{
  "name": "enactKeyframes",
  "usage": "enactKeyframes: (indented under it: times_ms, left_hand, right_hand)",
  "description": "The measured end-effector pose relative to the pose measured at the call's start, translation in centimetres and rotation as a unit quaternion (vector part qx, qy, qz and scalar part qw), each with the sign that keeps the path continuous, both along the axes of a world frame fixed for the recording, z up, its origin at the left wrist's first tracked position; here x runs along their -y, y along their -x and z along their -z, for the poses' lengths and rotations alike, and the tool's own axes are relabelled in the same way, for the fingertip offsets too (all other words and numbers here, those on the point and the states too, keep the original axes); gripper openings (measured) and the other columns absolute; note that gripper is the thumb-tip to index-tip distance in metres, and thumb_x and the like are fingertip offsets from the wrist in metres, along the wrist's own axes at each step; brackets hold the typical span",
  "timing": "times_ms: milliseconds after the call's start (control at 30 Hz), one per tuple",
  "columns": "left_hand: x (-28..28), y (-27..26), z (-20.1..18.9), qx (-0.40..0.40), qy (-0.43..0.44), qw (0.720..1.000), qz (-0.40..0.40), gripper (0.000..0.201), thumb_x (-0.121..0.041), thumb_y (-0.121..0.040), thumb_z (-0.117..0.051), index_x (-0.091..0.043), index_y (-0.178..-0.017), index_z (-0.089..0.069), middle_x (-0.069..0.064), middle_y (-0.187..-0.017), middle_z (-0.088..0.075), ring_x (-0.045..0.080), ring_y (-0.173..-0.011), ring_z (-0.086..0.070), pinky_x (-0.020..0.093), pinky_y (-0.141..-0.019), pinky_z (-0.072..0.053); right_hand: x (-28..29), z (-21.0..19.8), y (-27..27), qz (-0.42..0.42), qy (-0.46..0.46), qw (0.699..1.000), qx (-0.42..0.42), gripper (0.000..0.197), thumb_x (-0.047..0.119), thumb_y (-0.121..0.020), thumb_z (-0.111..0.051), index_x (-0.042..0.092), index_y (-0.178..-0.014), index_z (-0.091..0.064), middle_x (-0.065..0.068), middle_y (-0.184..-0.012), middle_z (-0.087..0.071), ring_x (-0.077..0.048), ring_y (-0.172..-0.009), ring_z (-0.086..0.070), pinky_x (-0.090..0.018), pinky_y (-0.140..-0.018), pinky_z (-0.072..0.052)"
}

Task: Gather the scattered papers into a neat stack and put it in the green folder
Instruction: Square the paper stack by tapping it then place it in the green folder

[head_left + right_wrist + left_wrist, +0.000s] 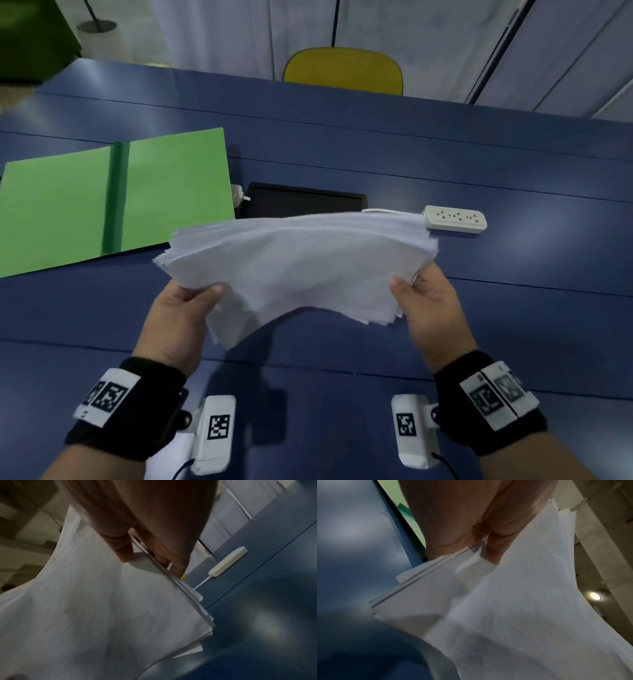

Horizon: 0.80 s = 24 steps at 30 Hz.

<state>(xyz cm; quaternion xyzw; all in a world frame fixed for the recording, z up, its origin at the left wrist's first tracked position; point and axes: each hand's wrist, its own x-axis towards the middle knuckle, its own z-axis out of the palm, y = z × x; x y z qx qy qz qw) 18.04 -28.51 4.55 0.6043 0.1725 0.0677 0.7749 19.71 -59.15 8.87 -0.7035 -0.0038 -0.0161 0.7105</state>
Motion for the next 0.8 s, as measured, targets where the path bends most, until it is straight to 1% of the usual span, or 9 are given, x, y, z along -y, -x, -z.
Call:
enactKeyframes:
  times_ms: [67,233,300,367,500,567,633,700,800]
  left_hand:
    - [0.8,0.0,-0.2,-0.002,-0.006,1.0,-0.011,0.029,0.006,-0.091,-0.055,-0.015,-0.105,-0.068,0.0,-0.101,-0.076,0.019,-0.095,-0.068,0.032,-0.086,-0.051]
    - [1.5,0.2,0.7,-0.022,-0.02,0.999,-0.026,0.036,0.012,-0.089,-0.052,-0.018,-0.101,-0.068,-0.006,-0.093,-0.076,0.011,-0.087,-0.069,0.024,-0.071,-0.055]
    - [1.5,0.2,0.8,-0.03,-0.026,0.999,-0.02,0.045,0.019,-0.085,-0.048,-0.019,-0.1,-0.068,-0.009,-0.092,-0.076,0.007,-0.084,-0.069,0.022,-0.066,-0.055]
    - [1.4,0.1,0.7,-0.032,-0.03,0.999,-0.022,0.052,0.023,-0.081,-0.043,-0.02,-0.098,-0.068,-0.01,-0.088,-0.076,0.006,-0.081,-0.069,0.023,-0.066,-0.055]
    - [0.8,-0.3,0.3,-0.024,-0.027,0.999,-0.041,0.05,0.019,-0.074,-0.043,-0.018,-0.095,-0.069,-0.005,-0.089,-0.075,0.014,-0.084,-0.067,0.029,-0.07,-0.054]
    - [0.7,-0.4,0.0,-0.014,-0.007,0.999,-0.046,0.051,0.023,-0.075,-0.04,-0.014,-0.097,-0.068,0.001,-0.093,-0.074,0.02,-0.089,-0.066,0.029,-0.07,-0.056]
    - [0.7,-0.5,-0.4,-0.004,0.009,0.999,-0.046,0.055,0.027,-0.075,-0.037,-0.012,-0.097,-0.068,-0.001,-0.091,-0.075,0.018,-0.087,-0.068,0.026,-0.068,-0.058]
    - [0.7,-0.5,-0.8,0.004,0.008,0.999,-0.043,0.057,0.028,-0.074,-0.037,-0.012,-0.099,-0.069,-0.004,-0.089,-0.076,0.014,-0.083,-0.07,0.025,-0.066,-0.058]
    - [0.9,-0.3,-1.6,0.02,0.003,0.999,-0.049,0.056,0.027,-0.075,-0.035,-0.012,-0.096,-0.068,-0.005,-0.086,-0.076,0.011,-0.08,-0.07,0.023,-0.066,-0.057]
  right_hand:
    - [0.0,0.5,-0.1,0.005,0.005,1.0,-0.017,0.034,-0.001,-0.103,-0.046,0.023,-0.117,-0.064,0.01,-0.107,-0.078,-0.008,-0.101,-0.071,-0.022,-0.083,-0.055]
    - [-0.6,1.9,0.0,0.029,-0.038,0.997,-0.057,0.039,-0.005,-0.103,-0.043,0.024,-0.118,-0.065,0.008,-0.108,-0.078,-0.011,-0.105,-0.072,-0.02,-0.082,-0.056]
    - [-0.7,2.5,-0.2,0.031,-0.025,0.996,-0.081,0.044,-0.01,-0.098,-0.045,0.025,-0.117,-0.064,0.006,-0.109,-0.077,-0.014,-0.106,-0.071,-0.024,-0.084,-0.057]
    - [-0.8,2.9,-0.2,0.035,-0.005,0.995,-0.092,0.049,-0.015,-0.093,-0.045,0.024,-0.114,-0.065,0.005,-0.108,-0.077,-0.018,-0.108,-0.071,-0.033,-0.091,-0.058]
    - [-1.2,2.6,-0.3,0.026,-0.02,0.995,-0.096,0.055,-0.018,-0.09,-0.041,0.025,-0.115,-0.063,0.007,-0.107,-0.076,-0.016,-0.106,-0.071,-0.026,-0.084,-0.058]
    - [-1.4,2.8,-0.2,0.039,-0.009,0.994,-0.104,0.052,-0.015,-0.089,-0.044,0.024,-0.116,-0.064,0.003,-0.11,-0.076,-0.023,-0.111,-0.069,-0.032,-0.087,-0.058]
    - [-1.8,2.8,0.0,0.043,-0.001,0.994,-0.101,0.053,-0.014,-0.089,-0.046,0.021,-0.124,-0.062,-0.001,-0.114,-0.075,-0.023,-0.111,-0.069,-0.035,-0.091,-0.058]
    - [-2.2,2.9,0.1,0.049,-0.008,0.994,-0.101,0.054,-0.014,-0.089,-0.045,0.021,-0.128,-0.06,0.0,-0.114,-0.074,-0.017,-0.107,-0.07,-0.029,-0.087,-0.058]
    - [-2.3,3.1,0.5,0.065,-0.012,0.991,-0.115,0.047,-0.012,-0.089,-0.048,0.024,-0.115,-0.062,0.004,-0.105,-0.075,-0.022,-0.106,-0.07,-0.023,-0.079,-0.056]
